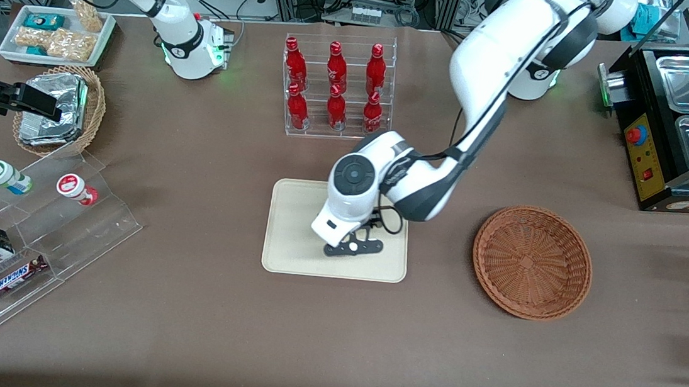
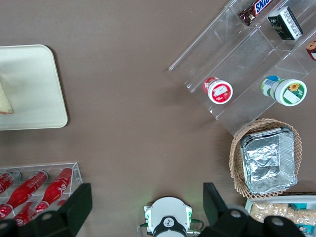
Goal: Place sandwich from basket to tray
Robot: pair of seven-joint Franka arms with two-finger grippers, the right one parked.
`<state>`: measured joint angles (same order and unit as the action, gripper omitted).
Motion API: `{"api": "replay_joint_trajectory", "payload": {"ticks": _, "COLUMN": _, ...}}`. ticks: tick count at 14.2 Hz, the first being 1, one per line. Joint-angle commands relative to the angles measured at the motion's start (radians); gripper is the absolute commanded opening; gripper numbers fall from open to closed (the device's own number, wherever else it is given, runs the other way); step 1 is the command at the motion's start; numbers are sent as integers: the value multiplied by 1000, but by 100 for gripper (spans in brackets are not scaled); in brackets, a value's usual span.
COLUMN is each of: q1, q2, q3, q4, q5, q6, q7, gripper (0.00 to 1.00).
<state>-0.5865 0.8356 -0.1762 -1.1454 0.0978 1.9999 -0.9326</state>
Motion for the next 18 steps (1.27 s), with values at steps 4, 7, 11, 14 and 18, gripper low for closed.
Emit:
{"api": "replay_joint_trajectory", "payload": {"ticks": 4, "q1": 223, "q2": -323, "q3": -8, "q4": -132, "q5": -39, "q6": -294, "q7": 277, "gripper": 100}}
{"api": "replay_joint_trajectory", "payload": {"ticks": 7, "q1": 354, "q2": -495, "q3": -8, "q4": -256, "q5": -46, "q6": -389, "q7": 449, "gripper": 100}}
{"api": "replay_joint_trajectory", "payload": {"ticks": 11, "q1": 522, "q2": -601, "q3": -8, "q4": -257, "q5": -46, "q6": -585, "q7": 723, "gripper": 100}}
{"api": "replay_joint_trajectory", "payload": {"ticks": 14, "q1": 591, "q2": -644, "q3": -6, "q4": -255, "q5": -40, "q6": -631, "q7": 773, "gripper": 100}}
{"api": "replay_joint_trajectory", "payload": {"ticks": 18, "q1": 646, "q2": -676, "q3": -5, "q4": -251, "q5": -32, "q6": -671, "q7": 856, "gripper": 100}}
